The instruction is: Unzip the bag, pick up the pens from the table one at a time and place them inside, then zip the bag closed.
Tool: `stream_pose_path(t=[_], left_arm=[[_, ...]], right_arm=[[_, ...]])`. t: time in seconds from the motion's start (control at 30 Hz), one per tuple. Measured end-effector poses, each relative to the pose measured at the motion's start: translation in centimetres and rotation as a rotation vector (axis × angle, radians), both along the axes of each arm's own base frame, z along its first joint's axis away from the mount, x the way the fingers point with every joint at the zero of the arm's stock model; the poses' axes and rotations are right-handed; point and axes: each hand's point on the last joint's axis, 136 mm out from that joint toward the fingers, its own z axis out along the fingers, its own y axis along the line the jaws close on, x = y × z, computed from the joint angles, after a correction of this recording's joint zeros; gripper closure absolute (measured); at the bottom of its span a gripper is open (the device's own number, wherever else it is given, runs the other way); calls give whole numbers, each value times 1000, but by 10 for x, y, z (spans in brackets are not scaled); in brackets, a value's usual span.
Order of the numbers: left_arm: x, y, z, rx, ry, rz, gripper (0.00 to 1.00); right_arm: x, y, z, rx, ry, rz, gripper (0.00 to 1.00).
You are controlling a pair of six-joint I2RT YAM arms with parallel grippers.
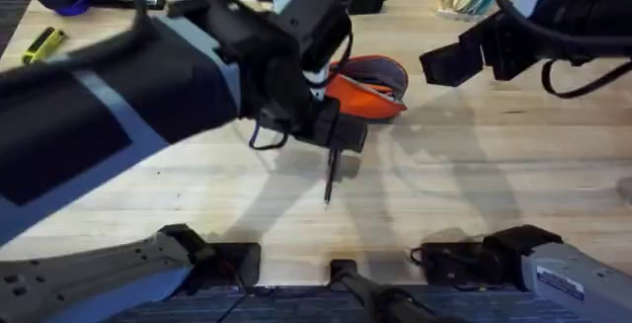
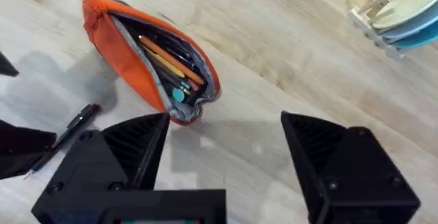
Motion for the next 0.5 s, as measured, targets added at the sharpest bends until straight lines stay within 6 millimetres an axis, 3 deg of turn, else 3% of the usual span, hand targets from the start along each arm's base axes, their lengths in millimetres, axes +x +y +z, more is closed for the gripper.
stream_pose_path(t=[0.23,0.4,0.5], left_arm=[[-9,4,-15,16,34,11,6],[-6,-5,-14,-4,12,-2,6],[-11,-12,-25,18,37,-32,6]], right_arm=[[0,0,0,-1,0,1,5],[0,0,0,-1,0,1,4],[-1,0,-1,-1,3,1,4]])
